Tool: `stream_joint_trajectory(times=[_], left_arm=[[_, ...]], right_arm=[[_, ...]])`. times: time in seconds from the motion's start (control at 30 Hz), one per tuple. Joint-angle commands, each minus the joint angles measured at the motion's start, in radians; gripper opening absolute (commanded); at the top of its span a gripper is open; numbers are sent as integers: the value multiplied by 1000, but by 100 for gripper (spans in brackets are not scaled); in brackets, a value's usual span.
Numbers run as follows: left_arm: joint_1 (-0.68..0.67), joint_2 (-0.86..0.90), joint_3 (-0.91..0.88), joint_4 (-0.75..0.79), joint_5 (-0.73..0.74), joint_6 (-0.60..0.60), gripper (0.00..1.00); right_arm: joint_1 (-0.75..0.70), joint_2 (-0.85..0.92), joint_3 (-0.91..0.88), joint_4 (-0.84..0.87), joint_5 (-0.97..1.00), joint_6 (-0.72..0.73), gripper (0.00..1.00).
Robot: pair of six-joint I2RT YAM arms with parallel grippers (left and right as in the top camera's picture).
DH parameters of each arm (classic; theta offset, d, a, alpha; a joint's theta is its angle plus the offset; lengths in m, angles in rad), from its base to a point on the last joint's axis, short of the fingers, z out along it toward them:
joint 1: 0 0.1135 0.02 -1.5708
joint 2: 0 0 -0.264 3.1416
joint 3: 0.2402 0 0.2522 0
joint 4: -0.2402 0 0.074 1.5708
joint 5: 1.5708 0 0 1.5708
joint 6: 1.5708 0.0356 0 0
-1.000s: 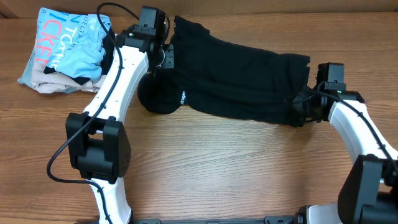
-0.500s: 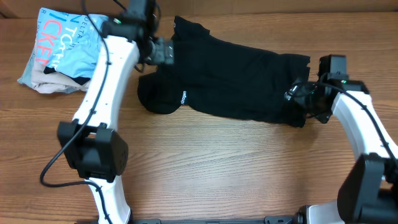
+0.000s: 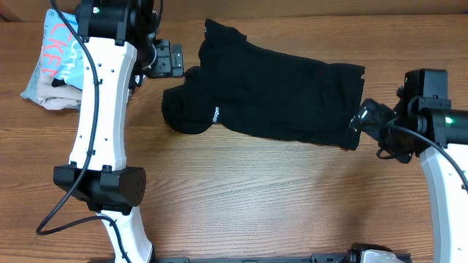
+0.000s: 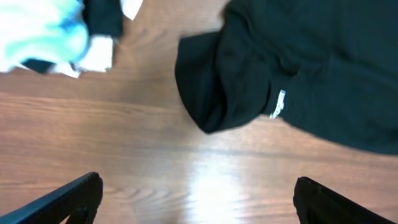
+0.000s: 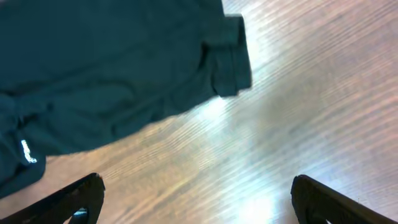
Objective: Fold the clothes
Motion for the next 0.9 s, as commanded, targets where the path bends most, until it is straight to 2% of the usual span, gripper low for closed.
stream_joint_trajectory(times=[0.0, 0.13, 0.23, 0.3, 0.4, 0.5, 0.53, 0.6, 0.63, 0.83, 0.87], left_arm=[[-14, -69, -127, -5, 26, -6, 100], [-18, -120, -362, 27, 20, -16, 100], [-36, -150, -557, 140, 50, 24, 100], [-60, -156, -658, 216, 79, 60, 96], [-112, -156, -790, 348, 98, 114, 85], [-160, -155, -911, 517, 86, 142, 65], [-170, -155, -950, 577, 75, 142, 56], [-178, -155, -1015, 686, 61, 141, 31], [-178, -155, -1048, 741, 60, 141, 23], [-176, -155, -1172, 990, 14, 142, 5], [-176, -155, -1182, 1022, 4, 142, 4]], right_arm=[[0, -16, 11, -25, -6, -6, 99], [0, -16, -36, 10, -7, -6, 100], [0, -11, -72, 51, -10, -6, 99], [0, -7, -89, 74, -10, -6, 99], [0, -6, -107, 95, -10, -6, 99], [0, -5, -115, 110, -10, -6, 99], [0, -4, -115, 114, -10, -6, 99], [0, -4, -115, 120, -10, -6, 99], [0, -4, -115, 124, -9, -6, 99], [0, -4, -115, 140, -10, -6, 99], [0, -4, -115, 142, -10, -6, 99]])
